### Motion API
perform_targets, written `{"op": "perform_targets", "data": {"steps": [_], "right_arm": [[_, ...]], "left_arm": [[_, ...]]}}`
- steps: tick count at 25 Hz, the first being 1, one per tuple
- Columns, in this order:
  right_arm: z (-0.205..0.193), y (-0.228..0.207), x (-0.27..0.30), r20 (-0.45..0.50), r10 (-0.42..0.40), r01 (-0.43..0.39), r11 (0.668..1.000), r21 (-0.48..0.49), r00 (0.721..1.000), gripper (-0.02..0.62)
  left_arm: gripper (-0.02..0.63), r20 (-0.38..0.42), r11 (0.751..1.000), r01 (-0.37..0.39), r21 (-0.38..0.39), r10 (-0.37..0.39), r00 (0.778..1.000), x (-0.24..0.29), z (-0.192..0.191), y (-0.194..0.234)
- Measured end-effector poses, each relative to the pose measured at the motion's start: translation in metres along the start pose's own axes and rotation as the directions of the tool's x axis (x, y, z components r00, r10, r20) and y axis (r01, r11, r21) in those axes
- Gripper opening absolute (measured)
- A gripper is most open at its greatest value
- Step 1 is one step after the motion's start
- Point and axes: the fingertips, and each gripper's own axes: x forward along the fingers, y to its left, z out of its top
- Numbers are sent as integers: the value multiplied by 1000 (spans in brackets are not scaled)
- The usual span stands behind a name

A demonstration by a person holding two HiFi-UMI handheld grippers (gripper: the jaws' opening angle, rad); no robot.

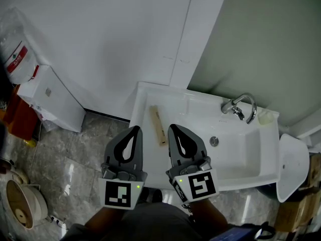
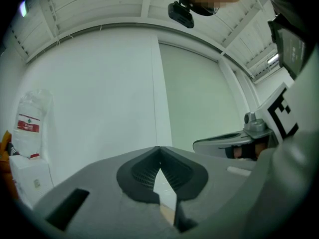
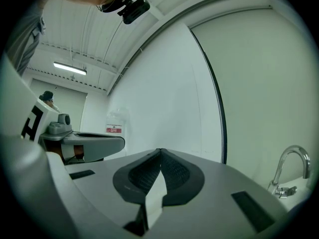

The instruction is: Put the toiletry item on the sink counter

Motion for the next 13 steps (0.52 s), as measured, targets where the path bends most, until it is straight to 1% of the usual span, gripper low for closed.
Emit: {"op": "perform_targets", "data": {"steps": [7, 13], "right_arm": [[-1, -1, 0, -1, -2, 2, 1000, 6, 1000, 14], [-2, -4, 1, -7, -4, 4, 1000, 9, 1000, 14]], "left_arm": [[11, -9, 1000, 1, 3, -1, 1000, 0, -1, 1], [11, 1, 1000, 7, 7, -7, 1000, 4, 2, -1]]}}
